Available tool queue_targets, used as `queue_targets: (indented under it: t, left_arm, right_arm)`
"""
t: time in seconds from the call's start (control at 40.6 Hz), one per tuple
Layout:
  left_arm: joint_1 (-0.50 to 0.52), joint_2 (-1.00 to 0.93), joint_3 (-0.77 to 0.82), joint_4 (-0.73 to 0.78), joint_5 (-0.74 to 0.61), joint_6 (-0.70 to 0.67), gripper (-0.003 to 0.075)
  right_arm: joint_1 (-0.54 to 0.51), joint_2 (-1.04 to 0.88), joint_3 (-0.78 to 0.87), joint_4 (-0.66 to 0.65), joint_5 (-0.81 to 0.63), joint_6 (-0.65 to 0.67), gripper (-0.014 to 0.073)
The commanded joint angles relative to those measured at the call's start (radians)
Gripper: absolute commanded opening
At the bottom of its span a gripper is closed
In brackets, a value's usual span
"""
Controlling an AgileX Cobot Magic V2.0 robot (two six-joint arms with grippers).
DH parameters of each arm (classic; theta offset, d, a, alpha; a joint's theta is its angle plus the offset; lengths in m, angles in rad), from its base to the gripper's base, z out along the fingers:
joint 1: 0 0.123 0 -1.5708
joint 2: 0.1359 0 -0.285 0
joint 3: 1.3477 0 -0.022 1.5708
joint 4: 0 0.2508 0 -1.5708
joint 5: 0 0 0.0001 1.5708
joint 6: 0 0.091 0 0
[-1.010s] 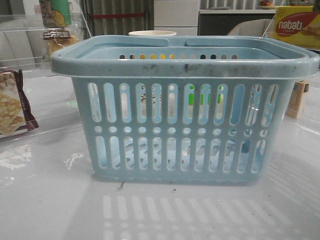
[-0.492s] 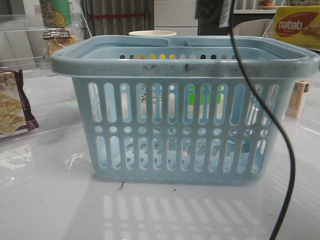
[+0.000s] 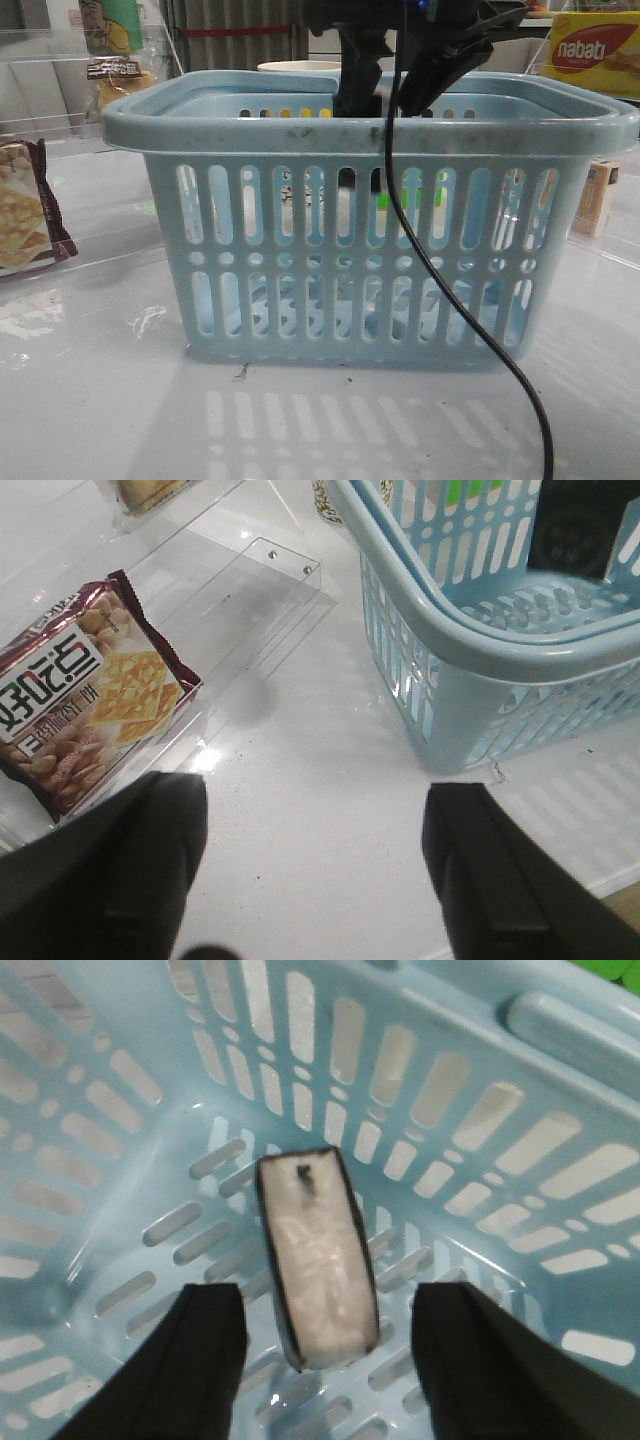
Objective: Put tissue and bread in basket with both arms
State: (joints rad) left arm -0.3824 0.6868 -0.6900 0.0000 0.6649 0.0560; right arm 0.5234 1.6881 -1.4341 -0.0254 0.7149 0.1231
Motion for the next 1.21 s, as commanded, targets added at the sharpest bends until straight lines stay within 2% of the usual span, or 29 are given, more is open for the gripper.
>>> queue_targets:
  t: [0.0, 0.271, 0.492, 0.886, 1.182]
  left_arm:
    - [-0.009, 0.002, -0.027, 0.000, -0.083, 0.002, 0.0506]
    - [-0.009, 0.002, -0.027, 0.000, -0.083, 0.002, 0.0506]
    - [-0.009, 0.002, -0.027, 0.000, -0.083, 0.002, 0.0506]
    - [-0.009, 0.002, -0.027, 0.000, -0.083, 0.002, 0.0506]
    - [-0.009, 0.002, -0.027, 0.000, -0.083, 0.002, 0.0506]
  right_arm:
    - [-0.001, -0.070, -0.026, -0.006, -0.053, -0.029, 0.0540]
    - [0.031, -0.249, 0.051, -0.008, -0.034, -0.146, 0.0540]
    - [0.031, -0.483, 0.245, -0.026, -0.108, -0.146, 0.0540]
    - [0.031, -0.881, 0.568, -0.056, -0.104, -0.146, 0.0540]
    - [0.031, -1.095, 0.706, -0.056, -0.093, -0.146, 0.0540]
